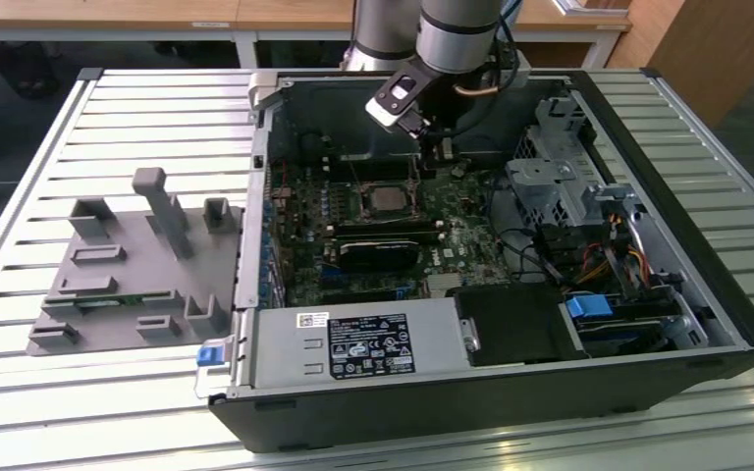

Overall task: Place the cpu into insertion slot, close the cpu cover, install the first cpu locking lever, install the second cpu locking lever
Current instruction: 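Close the cpu cover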

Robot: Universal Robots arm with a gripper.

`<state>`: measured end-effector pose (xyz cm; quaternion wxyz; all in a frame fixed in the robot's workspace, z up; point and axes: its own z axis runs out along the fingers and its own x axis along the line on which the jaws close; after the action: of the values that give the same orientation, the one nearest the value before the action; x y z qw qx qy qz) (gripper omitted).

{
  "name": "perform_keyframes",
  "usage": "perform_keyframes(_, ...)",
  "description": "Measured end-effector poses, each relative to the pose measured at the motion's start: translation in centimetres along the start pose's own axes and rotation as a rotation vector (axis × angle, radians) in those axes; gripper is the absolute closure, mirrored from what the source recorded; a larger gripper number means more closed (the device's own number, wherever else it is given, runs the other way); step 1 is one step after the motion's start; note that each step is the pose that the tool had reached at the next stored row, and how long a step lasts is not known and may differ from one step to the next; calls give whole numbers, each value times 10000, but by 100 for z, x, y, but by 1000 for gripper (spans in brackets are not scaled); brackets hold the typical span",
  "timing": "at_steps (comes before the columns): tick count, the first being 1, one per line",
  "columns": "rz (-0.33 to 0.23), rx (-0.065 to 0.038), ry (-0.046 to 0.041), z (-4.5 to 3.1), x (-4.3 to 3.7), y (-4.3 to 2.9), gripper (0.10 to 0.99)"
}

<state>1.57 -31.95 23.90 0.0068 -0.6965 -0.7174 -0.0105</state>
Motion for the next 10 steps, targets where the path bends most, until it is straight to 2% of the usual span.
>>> perform_keyframes(10,0,0,0,74,0,-58,980)
